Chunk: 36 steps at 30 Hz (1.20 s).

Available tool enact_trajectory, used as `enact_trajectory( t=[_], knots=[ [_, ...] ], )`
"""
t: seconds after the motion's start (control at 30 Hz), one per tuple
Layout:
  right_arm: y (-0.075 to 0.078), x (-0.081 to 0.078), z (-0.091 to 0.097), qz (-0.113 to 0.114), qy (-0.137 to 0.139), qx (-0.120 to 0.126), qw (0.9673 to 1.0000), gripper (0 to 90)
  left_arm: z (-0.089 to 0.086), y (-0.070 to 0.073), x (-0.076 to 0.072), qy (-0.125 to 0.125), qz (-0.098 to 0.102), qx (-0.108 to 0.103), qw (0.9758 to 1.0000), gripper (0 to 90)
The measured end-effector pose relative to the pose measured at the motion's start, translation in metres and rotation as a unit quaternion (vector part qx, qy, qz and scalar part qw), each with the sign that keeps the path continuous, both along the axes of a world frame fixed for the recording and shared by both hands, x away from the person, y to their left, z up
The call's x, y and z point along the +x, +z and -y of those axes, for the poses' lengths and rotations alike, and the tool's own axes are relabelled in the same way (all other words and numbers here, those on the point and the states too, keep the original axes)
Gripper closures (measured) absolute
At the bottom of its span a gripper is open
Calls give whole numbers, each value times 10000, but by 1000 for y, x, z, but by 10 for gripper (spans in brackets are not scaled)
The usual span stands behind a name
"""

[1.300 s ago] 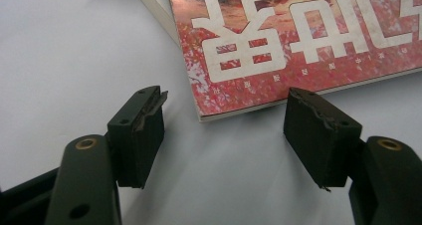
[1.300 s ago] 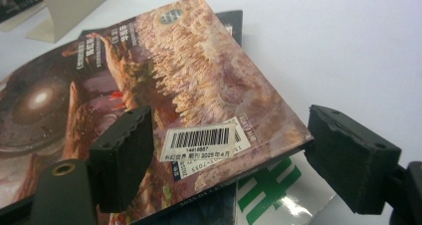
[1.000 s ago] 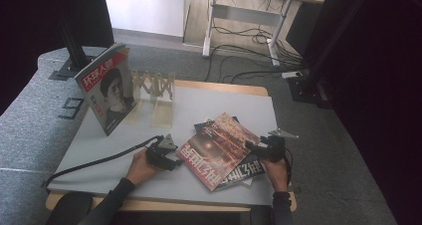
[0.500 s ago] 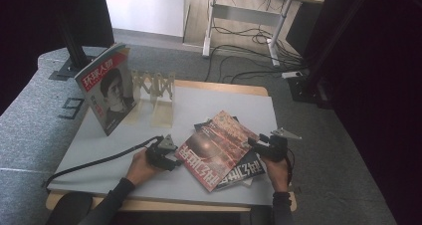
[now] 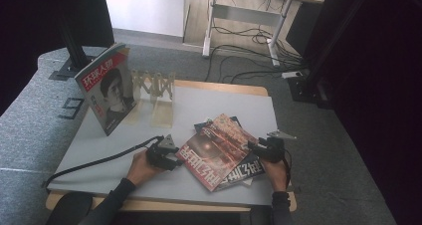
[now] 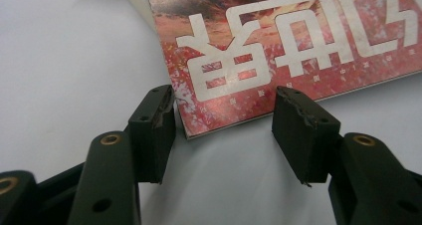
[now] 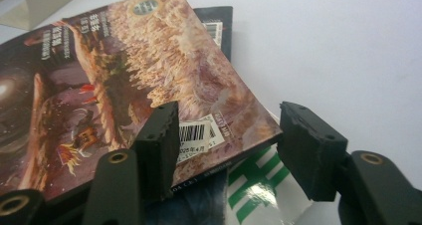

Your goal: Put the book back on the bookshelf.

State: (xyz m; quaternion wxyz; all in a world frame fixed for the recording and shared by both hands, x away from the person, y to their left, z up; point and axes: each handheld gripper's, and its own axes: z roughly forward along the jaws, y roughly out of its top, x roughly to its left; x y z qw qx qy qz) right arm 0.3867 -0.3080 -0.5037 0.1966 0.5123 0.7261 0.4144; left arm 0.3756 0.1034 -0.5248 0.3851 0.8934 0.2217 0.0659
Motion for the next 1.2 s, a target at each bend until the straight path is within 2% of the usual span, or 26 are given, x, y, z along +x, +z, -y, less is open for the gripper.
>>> enact_trajectory(
  t=[0.13,0.23,0.43,0.57,0.67,0.73,0.83,1.2],
  knots=[
    [-5,2,6,-57,-52,69,9999,388,2,0,1,-25,-76,-168,9998,427],
    [-8,3,9,-103,-59,-27,9999,307,4,0,1,6,-140,-350,9993,433],
    [-10,4,20,-175,-141,-49,9997,163,6,0,1,10,-109,-357,9993,434],
    [-14,11,26,-243,-27,119,9996,112,6,0,1,4,-112,-356,9993,434],
    [-15,17,24,-280,70,81,9995,61,5,0,1,5,-134,-364,9992,434],
    [-18,21,24,-369,146,166,9991,32,5,0,1,5,-133,-365,9992,433],
    [-21,23,24,-538,342,423,9971,34,5,0,1,-1,-147,-367,9992,433],
    [-21,17,19,-481,242,321,9980,28,3,1,-1,44,-80,-308,9995,437]
  ],
)
